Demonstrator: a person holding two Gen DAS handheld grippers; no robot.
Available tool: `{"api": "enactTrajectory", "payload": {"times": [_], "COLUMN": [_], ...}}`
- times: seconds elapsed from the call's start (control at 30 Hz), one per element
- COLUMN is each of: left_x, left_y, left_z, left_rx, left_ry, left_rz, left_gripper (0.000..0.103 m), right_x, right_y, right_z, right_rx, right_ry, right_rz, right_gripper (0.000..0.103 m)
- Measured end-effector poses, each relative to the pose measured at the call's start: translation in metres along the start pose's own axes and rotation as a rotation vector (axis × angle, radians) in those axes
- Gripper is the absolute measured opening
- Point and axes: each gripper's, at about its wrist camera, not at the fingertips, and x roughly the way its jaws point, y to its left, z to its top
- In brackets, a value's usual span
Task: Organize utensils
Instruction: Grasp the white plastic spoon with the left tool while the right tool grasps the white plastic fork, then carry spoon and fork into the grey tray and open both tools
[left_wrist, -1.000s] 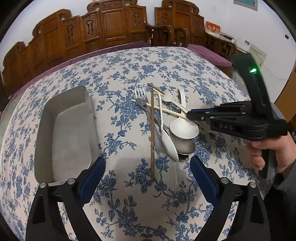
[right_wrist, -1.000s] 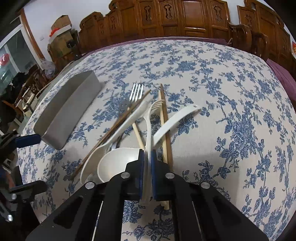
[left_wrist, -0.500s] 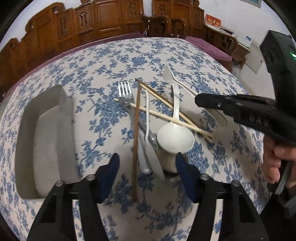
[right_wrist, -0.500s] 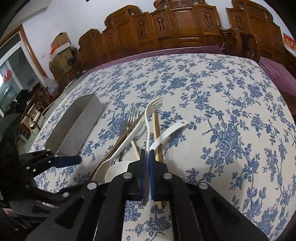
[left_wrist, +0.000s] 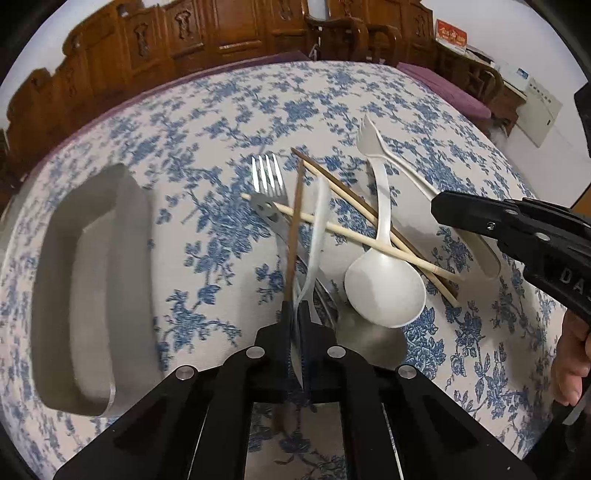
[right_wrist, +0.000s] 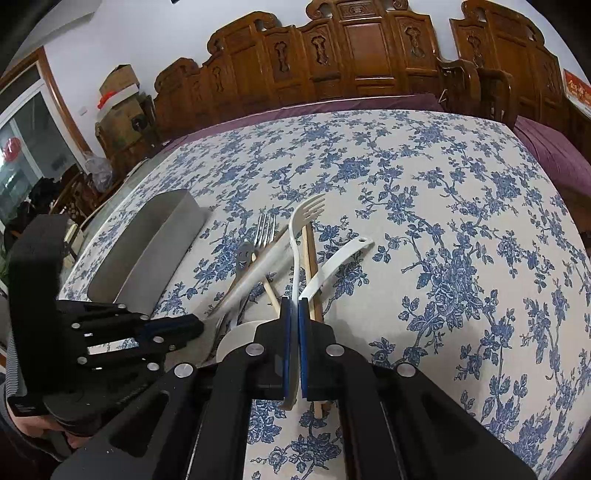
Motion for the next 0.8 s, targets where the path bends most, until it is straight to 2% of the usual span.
{"api": "enactTrajectory", "payload": {"times": [0.2, 0.53, 0.8], "left_x": [-0.029, -0.067, -0.088], "left_y": [0.01, 0.033, 0.065], "left_z": [0.002, -0.001, -0.012], "left_rx": [0.017, 0.017, 0.008], "left_ry": [-0.061, -0.143, -0.171], "left_rz": [0.03, 0.022, 0.024], "left_gripper": [0.003, 0.003, 0.003], "right_x": [-0.005, -0.005, -0.007], "right_y": [0.005, 0.02, 0.035], "right_z": [0.0, -0.007, -0.009], "right_rx": [-0.006, -0.013, -0.028], "right_ry": [-0.013, -0.008, -0.016], "right_rz": [-0.005, -0.01, -0.014], "right_gripper": [0.005, 0.005, 0.005]}}
